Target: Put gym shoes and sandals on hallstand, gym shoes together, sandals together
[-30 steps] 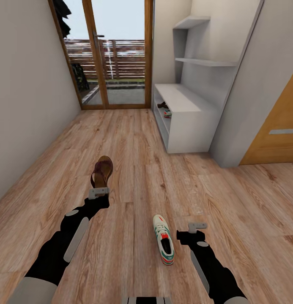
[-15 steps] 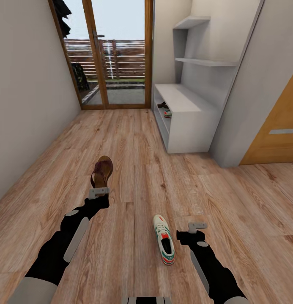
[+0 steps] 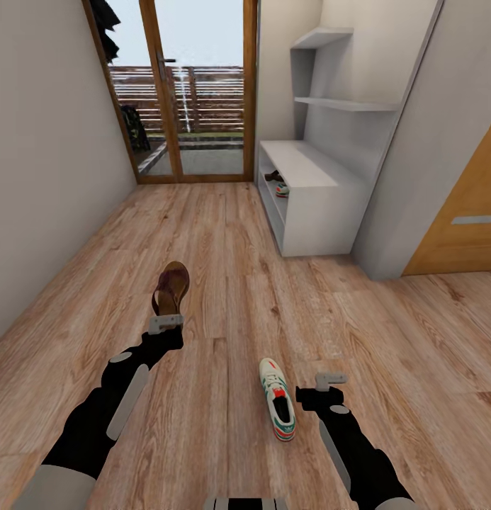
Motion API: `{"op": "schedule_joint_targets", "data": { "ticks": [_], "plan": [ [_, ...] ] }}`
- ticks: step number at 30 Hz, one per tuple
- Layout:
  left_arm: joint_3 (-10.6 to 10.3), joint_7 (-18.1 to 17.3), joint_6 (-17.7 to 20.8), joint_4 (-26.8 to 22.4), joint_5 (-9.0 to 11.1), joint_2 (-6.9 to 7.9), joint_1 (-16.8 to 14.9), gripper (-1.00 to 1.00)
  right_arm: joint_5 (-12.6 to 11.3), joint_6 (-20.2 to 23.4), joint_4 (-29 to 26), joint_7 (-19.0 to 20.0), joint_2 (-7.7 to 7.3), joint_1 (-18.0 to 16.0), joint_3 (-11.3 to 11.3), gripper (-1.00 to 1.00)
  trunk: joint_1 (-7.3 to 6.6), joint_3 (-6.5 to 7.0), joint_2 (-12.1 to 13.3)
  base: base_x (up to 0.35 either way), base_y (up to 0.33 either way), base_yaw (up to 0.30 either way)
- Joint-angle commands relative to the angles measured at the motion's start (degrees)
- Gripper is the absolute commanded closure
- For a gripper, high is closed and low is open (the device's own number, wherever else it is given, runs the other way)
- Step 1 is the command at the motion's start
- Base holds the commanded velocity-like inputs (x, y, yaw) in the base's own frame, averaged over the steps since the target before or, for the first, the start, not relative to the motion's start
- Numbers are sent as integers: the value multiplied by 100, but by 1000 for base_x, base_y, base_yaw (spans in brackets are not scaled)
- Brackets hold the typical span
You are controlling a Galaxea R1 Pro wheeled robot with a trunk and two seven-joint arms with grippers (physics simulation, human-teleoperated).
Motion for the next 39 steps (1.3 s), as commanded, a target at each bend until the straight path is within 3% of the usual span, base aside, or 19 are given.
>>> {"op": "schedule_joint_targets", "data": {
  "ticks": [1,12,39],
  "plan": [
    [-15,34,27,-8,41,6,-3,100,4,35,-9,-33,-3,-2,14,-100,-1,-5,-2,-3,4,0],
    [-16,34,28,-8,41,6,-3,100,0,37,-8,-33,-2,-2,19,-100,-1,-17,-2,0,1,19],
    [-16,34,29,-8,41,6,-3,100,0,38,-8,-26,-6,-2,19,-100,68,-827,-38,0,0,139]
  ]
}}
